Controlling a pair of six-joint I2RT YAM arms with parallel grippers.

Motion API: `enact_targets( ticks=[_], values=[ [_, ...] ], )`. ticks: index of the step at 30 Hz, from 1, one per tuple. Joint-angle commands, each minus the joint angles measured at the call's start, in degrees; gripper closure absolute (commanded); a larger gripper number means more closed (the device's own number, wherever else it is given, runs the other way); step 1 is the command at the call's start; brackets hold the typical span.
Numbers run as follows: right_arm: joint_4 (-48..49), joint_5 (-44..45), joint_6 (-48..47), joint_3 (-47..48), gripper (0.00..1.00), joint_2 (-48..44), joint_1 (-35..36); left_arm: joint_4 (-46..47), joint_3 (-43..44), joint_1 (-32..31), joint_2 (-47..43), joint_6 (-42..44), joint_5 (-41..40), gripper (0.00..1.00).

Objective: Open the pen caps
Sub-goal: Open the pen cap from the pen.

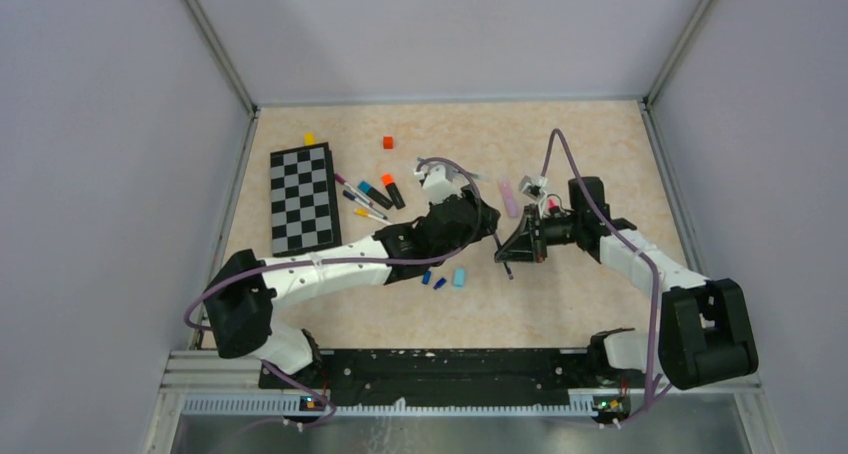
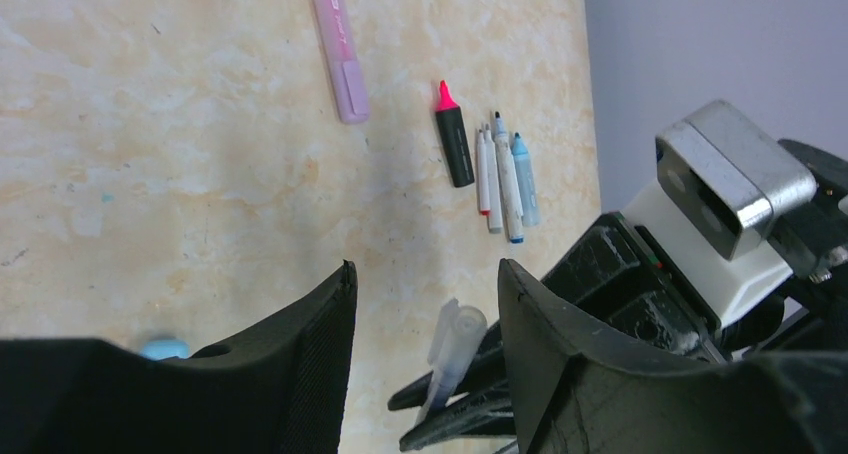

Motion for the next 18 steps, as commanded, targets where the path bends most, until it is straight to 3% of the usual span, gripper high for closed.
enact_targets(
  ticks=[1,8,18],
  values=[
    [1.1,1.2,-1.5,3.2,1.00,0.3,1.0,0.0,2.5,-1.4,0.8,-0.9,0.7,0.43],
    [1.0,2.2,-1.5,3.3,1.00,0.4,1.0,0.3,2.8,-2.0,1.4,-1.2,1.0,0.45],
    [0.1,2.5,-2.5,3.5,1.00,0.4,1.5,-0.2,3.3,-2.1,2.3,-0.4,-0.6,0.62]
  ],
)
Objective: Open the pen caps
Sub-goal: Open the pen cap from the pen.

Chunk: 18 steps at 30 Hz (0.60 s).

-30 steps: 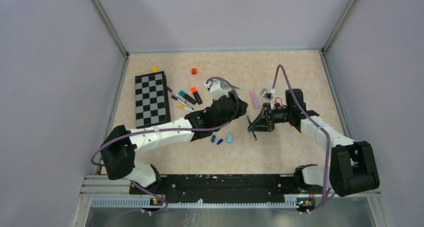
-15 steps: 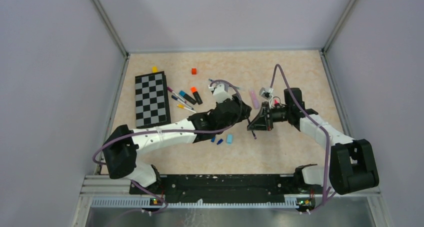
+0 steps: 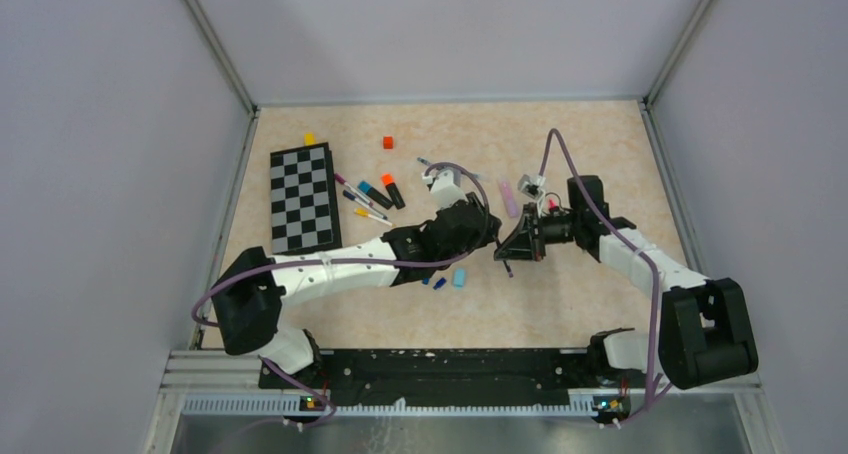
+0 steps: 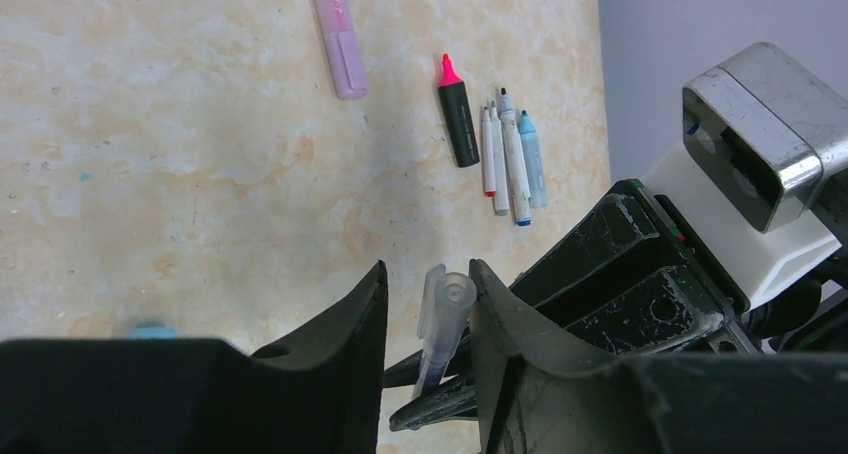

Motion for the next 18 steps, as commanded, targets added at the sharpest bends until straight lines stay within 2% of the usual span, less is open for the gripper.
enact_targets(
  ticks=[1,3,5,10,15,18],
  values=[
    [-0.1,0.1,-2.5,2.6,1.00,0.2,1.3,0.3,2.7,-0.3,0.3,0.6,-1.4,0.63],
    [-0.7,0.6,-3.3,2.8,1.00,0.2,1.5,-0.1,3.0,-0.3,0.3,0.7,-2.0,0.64],
    [-1.4,1.3,-4.3,3.0,1.00,0.3,1.8,-0.1,3.2,-0.3,0.1,1.1,-2.3,0.73],
    [-3.0,3.7,-6.3,3.3,1.00,0.3,2.6,-0.5,3.4,-0.3,-0.1,1.9,-2.5,0.78],
    [-3.9,5.2,-7.7,3.5,1.00,0.4,3.0,-0.6,3.6,-0.3,0.0,2.7,-2.0,0.97],
    [-5.3,5.1,-9.7,3.8,1.00,0.4,3.3,0.1,2.8,-0.3,-0.7,3.3,-2.5,1.00]
  ],
)
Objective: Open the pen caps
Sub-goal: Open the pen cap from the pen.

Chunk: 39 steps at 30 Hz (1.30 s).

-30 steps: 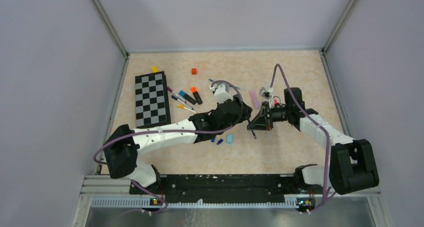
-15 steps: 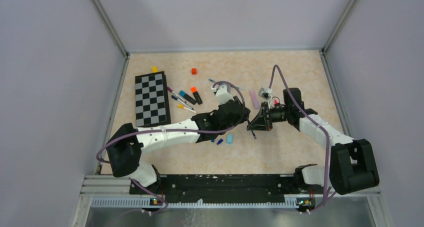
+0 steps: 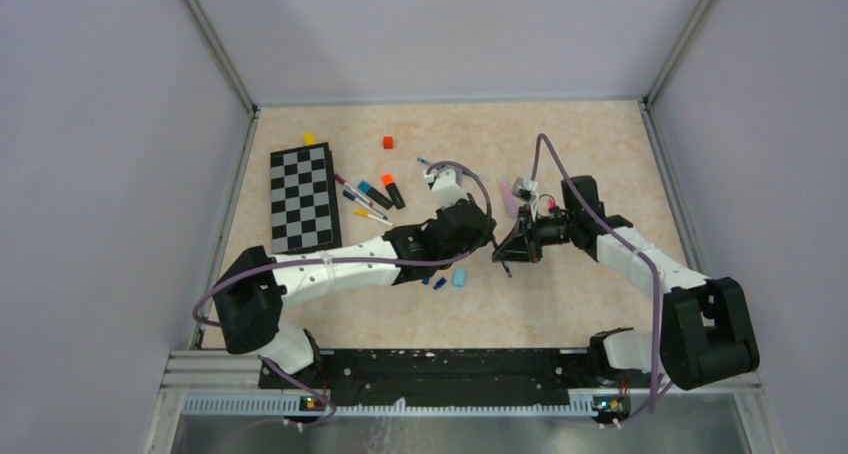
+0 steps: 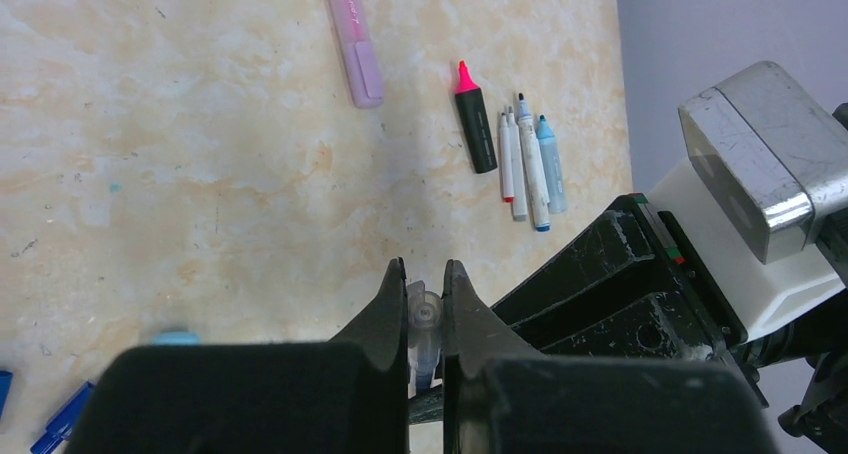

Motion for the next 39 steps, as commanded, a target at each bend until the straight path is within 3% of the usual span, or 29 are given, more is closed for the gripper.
enact_targets(
  ticks=[1,7,15,21,25,29,32,36,39],
  values=[
    [-2.1,0.3,-4.9,2.8,1.00,0.3,1.3,2.8,0.9,-0.3,-1.8,1.5,-2.4,1.00],
    [-6.0,2.3,-9.5,4.0,1.00,0.7,2.5,17.7,-10.2,3.4,-12.3,4.6,-7.0,1.00],
    [-10.9,6.7,-15.1,6.3,1.00,2.7,5.0,21.7,-15.7,13.3,-24.2,4.3,-12.2,1.00],
    [-13.2,8.6,-18.2,7.2,1.00,3.3,6.0,22.2,-18.1,16.2,-28.3,4.5,-11.0,1.00],
    [-15.1,14.6,-18.7,9.9,1.00,3.2,5.3,30.8,-22.6,17.4,-29.5,15.0,0.0,1.00],
    [-18.0,17.7,-19.6,12.5,1.00,2.5,-1.0,39.2,-29.1,18.2,-30.1,26.8,22.8,1.00],
    [-18.1,19.4,-19.3,12.7,1.00,0.5,-7.9,35.8,-29.6,18.2,-28.0,28.9,36.2,1.00],
    [-15.2,24.8,-16.9,11.6,1.00,-1.8,-18.0,30.6,-26.9,17.4,-22.0,28.6,48.2,1.00],
    [-13.9,31.0,-15.8,11.4,1.00,-1.6,-24.7,26.2,-23.7,13.5,-16.9,31.6,47.0,1.00]
  ],
)
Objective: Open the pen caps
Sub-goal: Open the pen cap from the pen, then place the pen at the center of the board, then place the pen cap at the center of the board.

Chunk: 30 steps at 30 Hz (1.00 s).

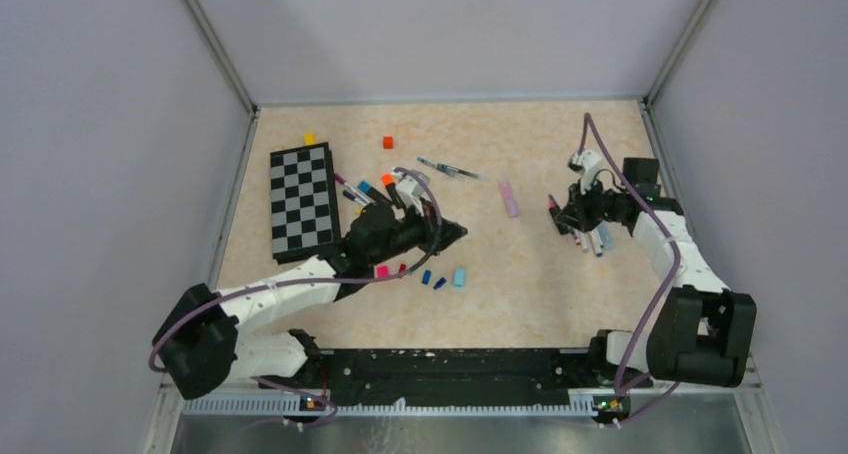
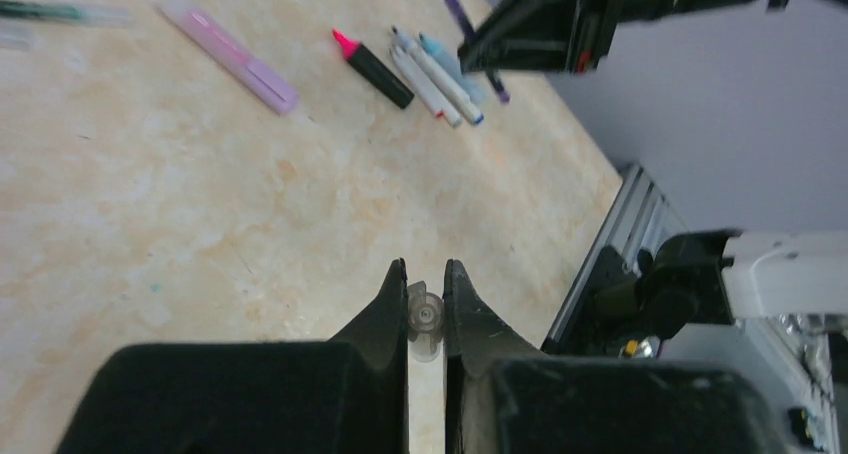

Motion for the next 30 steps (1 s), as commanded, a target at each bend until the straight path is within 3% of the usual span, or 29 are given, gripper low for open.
enact_targets(
  ticks=[1,4,8,17,30],
  values=[
    [2.6,9.8,1.9,1.4,1.00,-1.6,-8.7,-5.9,5.8,-5.5,6.4,6.8,7.3,1.00],
    [3.3,13.2,2.5,1.5,1.00,-0.9,-14.4,-9.3,8.9,-10.7,10.5,10.9,1.7,1.00],
    [4.0,18.4,1.4,1.7,1.00,1.0,-18.3,-10.6,11.1,-13.1,16.0,12.2,-0.4,1.00],
    [4.0,25.9,0.3,5.4,1.00,10.7,-19.1,-15.1,15.3,-14.1,24.0,15.5,-3.2,1.00],
    [3.2,26.5,0.5,9.1,0.95,19.5,-19.1,-20.3,20.8,-14.4,32.0,17.2,-6.0,0.99]
  ],
)
